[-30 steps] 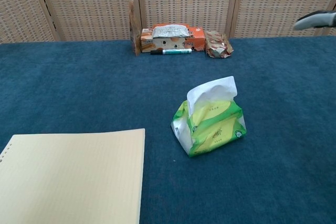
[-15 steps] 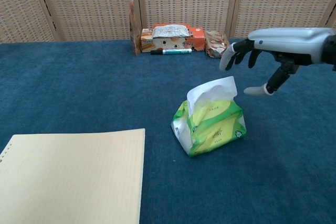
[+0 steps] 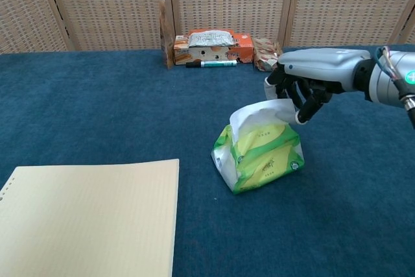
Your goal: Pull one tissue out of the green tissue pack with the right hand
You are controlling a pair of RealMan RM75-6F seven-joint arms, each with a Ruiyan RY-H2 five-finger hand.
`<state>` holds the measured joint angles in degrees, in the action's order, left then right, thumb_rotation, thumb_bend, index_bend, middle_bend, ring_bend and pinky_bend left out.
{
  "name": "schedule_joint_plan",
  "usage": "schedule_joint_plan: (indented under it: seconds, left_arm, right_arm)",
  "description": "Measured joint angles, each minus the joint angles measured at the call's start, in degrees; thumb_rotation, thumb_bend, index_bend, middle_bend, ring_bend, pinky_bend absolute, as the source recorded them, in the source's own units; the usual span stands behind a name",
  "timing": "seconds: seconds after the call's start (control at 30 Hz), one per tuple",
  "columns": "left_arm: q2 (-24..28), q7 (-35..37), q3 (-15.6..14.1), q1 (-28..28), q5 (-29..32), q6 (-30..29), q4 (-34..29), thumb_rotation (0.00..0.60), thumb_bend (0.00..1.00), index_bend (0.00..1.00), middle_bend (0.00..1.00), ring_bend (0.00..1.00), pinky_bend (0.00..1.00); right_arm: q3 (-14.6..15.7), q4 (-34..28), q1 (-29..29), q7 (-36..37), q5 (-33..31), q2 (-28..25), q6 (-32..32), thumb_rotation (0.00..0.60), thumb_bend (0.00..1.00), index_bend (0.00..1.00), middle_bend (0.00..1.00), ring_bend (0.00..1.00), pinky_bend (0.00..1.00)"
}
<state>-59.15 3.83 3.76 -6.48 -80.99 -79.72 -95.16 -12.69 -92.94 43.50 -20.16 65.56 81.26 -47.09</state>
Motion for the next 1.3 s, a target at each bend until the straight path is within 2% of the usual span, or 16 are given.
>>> schedule_joint_plan:
  seconds: [0.17, 0.3, 0.4, 0.57, 0.73, 0.9, 1.1, 1.3]
  left_arm:
    - [-0.1, 0.8, -0.2, 0.1, -0.3, 0.0, 0.9, 0.600, 0.00, 0.00, 0.00, 0.00, 0.00]
    - [-0.2, 1.1, -0.3, 0.1, -0.6, -0.3, 1.1, 0.600, 0.00, 0.00, 0.00, 0.00, 0.00]
    - [-0.2, 1.3, -0.4, 0.2, -0.7, -0.5, 1.2, 0.600, 0.00, 0.00, 0.00, 0.00, 0.00]
    - [-0.1, 1.3, -0.4, 0.2, -0.9, -0.6, 1.0, 0.600, 0.00, 0.00, 0.00, 0.00, 0.00]
    - [-0.1, 1.0, -0.4, 0.2, -0.9, -0.7, 0.7, 0.600, 0.00, 0.00, 0.00, 0.00, 0.00]
    - [0.0, 1.2, -0.4, 0.3, -1.0, -0.9, 0.5, 0.600, 0.00, 0.00, 0.00, 0.00, 0.00]
    - [0.3, 1.9, -0.3, 0.4, -0.8, -1.1, 0.4, 0.600, 0.00, 0.00, 0.00, 0.00, 0.00]
    - [0.7, 2.8, -0.1, 0.3, -0.4, -0.9, 0.4, 0.600, 0.00, 0.00, 0.00, 0.00, 0.00]
  right_arm:
    - [-0.7, -0.2, -0.9, 4.5, 3.0, 0.5, -3.4, 0.600, 0.57, 0.68, 0.66, 0.61, 0.61]
    - [-2.7, -0.8, -1.9, 11.2, 5.1, 0.4, -6.8, 0.600, 0.58, 0.68, 0.66, 0.62, 0.61]
    - [-5.1, -1.2, -2.6, 17.2, 6.0, 0.3, -9.7, 0.600, 0.59, 0.68, 0.66, 0.62, 0.61]
    - [-10.9, -3.1, -3.5, 26.3, 4.4, -0.8, -12.7, 0.600, 0.59, 0.68, 0.66, 0.62, 0.61]
    - [-16.0, -5.3, -3.6, 30.4, -1.7, -2.6, -12.8, 0.600, 0.60, 0.68, 0.66, 0.62, 0.61]
    - [-18.3, -4.8, -2.4, 31.4, -9.7, -2.9, -11.1, 0.600, 0.60, 0.68, 0.66, 0.61, 0.61]
    - [-20.7, -1.9, -0.9, 34.5, -23.1, -1.2, -7.2, 0.600, 0.60, 0.68, 0.66, 0.61, 0.61]
    - [-22.0, 6.2, 0.8, 39.8, -35.3, 2.8, -0.7, 0.600, 0.60, 0.68, 0.66, 0.62, 0.61]
